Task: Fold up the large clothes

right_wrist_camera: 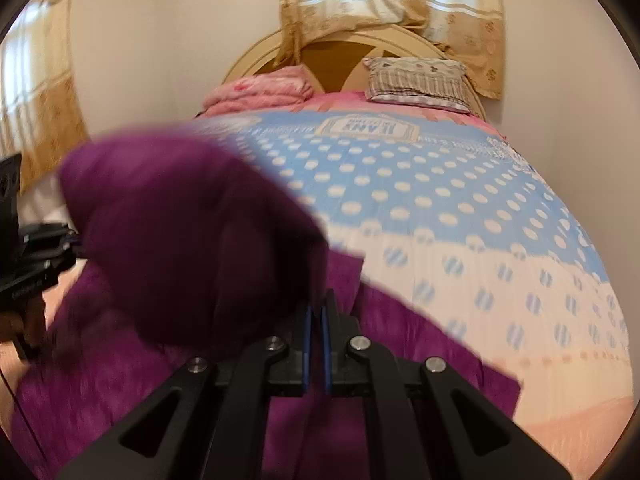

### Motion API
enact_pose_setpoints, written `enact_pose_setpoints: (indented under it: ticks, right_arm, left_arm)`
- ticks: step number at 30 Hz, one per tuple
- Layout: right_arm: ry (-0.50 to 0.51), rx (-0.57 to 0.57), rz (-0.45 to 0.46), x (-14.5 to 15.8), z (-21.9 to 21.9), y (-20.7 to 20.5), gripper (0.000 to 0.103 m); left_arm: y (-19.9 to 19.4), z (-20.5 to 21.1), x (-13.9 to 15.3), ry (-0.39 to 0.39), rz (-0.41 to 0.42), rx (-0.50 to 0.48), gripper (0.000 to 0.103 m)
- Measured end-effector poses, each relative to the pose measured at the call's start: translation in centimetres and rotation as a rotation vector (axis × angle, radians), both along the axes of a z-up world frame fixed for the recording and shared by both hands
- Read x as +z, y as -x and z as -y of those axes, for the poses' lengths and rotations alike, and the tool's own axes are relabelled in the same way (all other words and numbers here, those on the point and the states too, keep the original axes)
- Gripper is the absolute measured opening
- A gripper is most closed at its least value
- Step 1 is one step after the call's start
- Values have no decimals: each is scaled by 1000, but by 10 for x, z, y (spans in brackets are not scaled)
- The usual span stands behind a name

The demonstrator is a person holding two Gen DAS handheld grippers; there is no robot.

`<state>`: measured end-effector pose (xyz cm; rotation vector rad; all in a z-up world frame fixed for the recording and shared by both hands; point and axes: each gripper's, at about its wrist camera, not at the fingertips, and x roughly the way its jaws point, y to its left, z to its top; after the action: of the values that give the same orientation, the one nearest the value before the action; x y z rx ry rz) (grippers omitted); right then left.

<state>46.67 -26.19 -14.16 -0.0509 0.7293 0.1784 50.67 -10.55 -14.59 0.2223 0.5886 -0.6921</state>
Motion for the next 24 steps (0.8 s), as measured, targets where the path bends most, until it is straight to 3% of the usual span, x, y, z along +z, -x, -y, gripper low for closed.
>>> enact_pose_setpoints:
  ticks: [2,4,7,8,9,10,11,12,15,18,20,24]
  right_arm:
    - [38,22,-47,-11,-2,14,9]
    - [72,29,-75,-18,1,26,18]
    - [33,23,-104,-18,17,40,28]
    - [25,7,-107,-14,22,43,34]
    - [14,-2,-102,-10,26,47,35]
    - [0,-10,-94,-5,29,48,35]
    - [-13,-24,-84,1,30,49,35]
    - [-25,-37,-75,6,30,50,35]
    - [-125,-96,-35,23,27,38,35]
    - [-193,-108,-7,32,13,19,35]
    - [-200,-102,-40,26,-5,2,35]
    - [-210,-97,-167,-4,-27,-6,35]
  left_arm:
    - [11,-5,-10,-48,-13,5,4]
    - [21,-11,-17,-94,-18,16,5]
    - [29,-23,-19,-123,-23,56,12]
    - [27,-27,-17,-133,-23,79,27]
    - [29,-31,-16,-135,-15,98,51]
    - [30,-37,-12,-121,7,130,64]
    - [31,-44,-7,-93,37,162,84]
    - [36,-48,-2,-71,58,186,91]
    - [21,-47,17,23,38,242,91]
    - [4,-21,29,51,3,278,91]
    - [1,0,28,25,-5,272,91]
    - [7,34,-4,-66,-56,222,91]
